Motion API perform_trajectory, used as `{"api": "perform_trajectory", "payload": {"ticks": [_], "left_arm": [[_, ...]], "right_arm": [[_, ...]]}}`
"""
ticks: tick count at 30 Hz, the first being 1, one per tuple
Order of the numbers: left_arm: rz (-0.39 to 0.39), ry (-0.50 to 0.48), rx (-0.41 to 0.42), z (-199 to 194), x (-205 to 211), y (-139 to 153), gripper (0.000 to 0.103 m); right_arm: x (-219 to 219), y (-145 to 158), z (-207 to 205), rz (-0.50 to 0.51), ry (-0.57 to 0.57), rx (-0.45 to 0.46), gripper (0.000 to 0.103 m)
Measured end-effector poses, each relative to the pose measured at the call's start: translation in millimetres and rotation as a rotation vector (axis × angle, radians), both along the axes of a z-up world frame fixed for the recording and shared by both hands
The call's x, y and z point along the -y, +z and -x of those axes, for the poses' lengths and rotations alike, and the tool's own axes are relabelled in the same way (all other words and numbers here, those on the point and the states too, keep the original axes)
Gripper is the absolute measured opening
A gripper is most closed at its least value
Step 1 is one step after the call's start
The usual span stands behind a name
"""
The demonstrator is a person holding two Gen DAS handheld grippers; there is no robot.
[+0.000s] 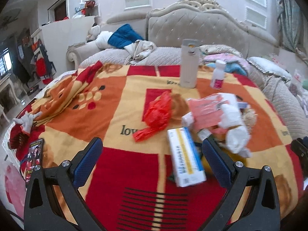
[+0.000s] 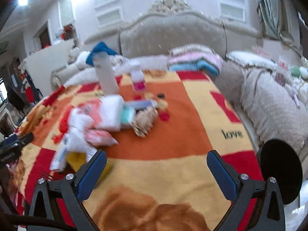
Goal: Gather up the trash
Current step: 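Move both open grippers over the cluttered blanket toward the trash pile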
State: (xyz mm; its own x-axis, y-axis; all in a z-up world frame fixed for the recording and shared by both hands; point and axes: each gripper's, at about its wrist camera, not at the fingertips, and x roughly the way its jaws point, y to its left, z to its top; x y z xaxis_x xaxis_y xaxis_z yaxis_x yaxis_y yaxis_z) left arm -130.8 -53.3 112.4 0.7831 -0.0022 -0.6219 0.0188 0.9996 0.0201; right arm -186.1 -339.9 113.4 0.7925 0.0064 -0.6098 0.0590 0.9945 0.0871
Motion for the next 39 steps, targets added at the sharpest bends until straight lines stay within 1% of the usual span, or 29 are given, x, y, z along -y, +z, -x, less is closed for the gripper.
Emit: {"api": "perform_trajectory", "payload": {"ticks": [4,9,16,39], "left_arm": [[0.008,-0.010,0.033,9.9,10.3,6.4,0.103],[0.007,-0.014,0.040,13.1,15.8,8.5,0.103],[-0.001,-0.017,0.049,17.0,21.2,11.4,0.103],[0.019,-0.024,0.043,9.5,25.0,9.3,0.103]], "right_arm": [[-12.9,14.9,6.3,0.038,0.013,0.053,0.103],[-23.3,18.4,9.7,0.068,0.027,0.080,0.103],[-32.5,19.4,12.8,0.066,0.042,0.101,0.103],[-39.2,16.1,3.5,0.085,0.058,0.087,0.103]]}}
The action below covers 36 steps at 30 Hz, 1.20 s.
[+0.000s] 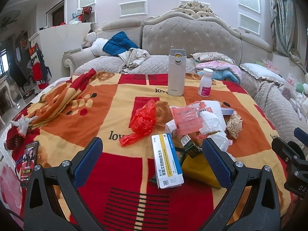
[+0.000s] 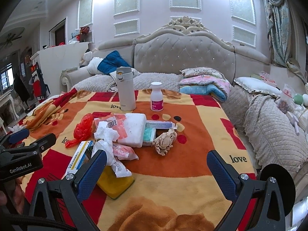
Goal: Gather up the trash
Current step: 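Move both open grippers over the cluttered blanket toward the trash pile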
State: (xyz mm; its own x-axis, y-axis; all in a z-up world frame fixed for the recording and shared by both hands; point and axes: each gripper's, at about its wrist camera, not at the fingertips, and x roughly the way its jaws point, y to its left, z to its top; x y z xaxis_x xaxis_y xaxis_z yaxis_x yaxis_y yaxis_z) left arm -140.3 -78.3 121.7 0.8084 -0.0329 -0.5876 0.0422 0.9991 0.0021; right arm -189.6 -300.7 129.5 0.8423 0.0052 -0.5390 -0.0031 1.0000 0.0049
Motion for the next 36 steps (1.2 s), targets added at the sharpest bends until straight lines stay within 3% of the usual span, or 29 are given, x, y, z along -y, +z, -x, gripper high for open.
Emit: {"api": "perform_trajectory", "payload": {"ticks": [36], "left_arm": [[0.048,-0.009,-0.054,-6.4,-7.7,-19.5,0.103]], "right_arm": [[2.9,-13.4,-13.5,0.002,-0.007,-0.060,0.103]]}}
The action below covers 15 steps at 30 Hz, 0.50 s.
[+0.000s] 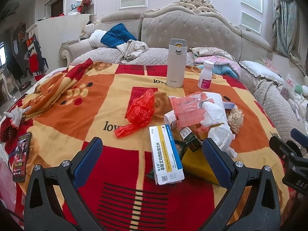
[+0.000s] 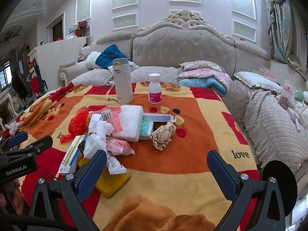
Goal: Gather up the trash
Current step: 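Move both open grippers over the cluttered blanket toward the trash pile, then grasp the red plastic bag with the left gripper while the right grasps the white tissue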
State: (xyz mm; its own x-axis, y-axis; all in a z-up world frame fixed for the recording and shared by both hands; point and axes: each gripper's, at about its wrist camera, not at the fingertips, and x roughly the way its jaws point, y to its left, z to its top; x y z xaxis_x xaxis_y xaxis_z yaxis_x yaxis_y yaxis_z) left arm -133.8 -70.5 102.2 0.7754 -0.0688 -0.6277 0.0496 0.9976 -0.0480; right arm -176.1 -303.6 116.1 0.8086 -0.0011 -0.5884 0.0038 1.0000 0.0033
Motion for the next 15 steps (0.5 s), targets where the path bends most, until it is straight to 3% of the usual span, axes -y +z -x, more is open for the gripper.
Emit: {"api": "perform_trajectory", "payload": {"ticks": [15], "left_arm": [[0.004,-0.024,-0.062,-10.2,-9.1,-12.2,0.103]], "right_arm": [[4.8,-24.2,-14.5,-0.038,0.037,-0.097,0.103]]}}
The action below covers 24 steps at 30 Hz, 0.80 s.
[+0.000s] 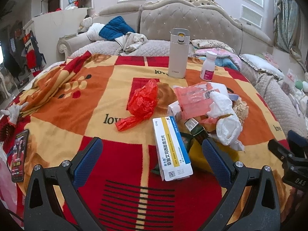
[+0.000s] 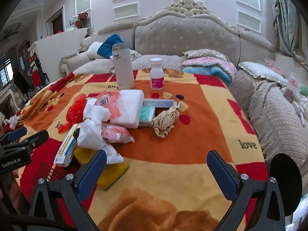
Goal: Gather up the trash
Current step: 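Grasp the red plastic bag with the left gripper while the right grasps the white tissue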
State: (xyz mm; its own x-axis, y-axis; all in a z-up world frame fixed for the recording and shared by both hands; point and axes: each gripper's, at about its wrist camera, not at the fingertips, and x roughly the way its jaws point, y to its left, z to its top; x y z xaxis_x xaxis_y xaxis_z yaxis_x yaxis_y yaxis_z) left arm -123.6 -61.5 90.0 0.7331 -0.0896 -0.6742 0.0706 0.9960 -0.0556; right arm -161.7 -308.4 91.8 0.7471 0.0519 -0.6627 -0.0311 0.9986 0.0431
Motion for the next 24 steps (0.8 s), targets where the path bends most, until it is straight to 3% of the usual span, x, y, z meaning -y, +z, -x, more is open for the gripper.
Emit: {"api": "perform_trajectory", "payload": {"ticks": [5,14,20,24], "left_arm": [[0.029,-0.034,-0.015,-5.4,0.1,3.6,0.103],[-0.041,0.005,-0.027,-20.2,-12.8,2.9,0.103],[-0.054,0.047,-0.070,-48.0,-37.0,-5.7,0.103],[-0.035,0.053,-0.084,-74.1,-45.4,-9.9,0.103]], "right_arm": [[-0.8,-8.8,-4.3,-0.027,0.034,-0.041,0.103],[-18.7,4.2,-19.8,-0.125,0.154,-0.049,0.103],[-46.0,16.2,-52.3,-0.174,0.240,-0.055,0.095],[-65.4,2.7,-79.8,-0.187,0.290,-0.123,0.079]]}}
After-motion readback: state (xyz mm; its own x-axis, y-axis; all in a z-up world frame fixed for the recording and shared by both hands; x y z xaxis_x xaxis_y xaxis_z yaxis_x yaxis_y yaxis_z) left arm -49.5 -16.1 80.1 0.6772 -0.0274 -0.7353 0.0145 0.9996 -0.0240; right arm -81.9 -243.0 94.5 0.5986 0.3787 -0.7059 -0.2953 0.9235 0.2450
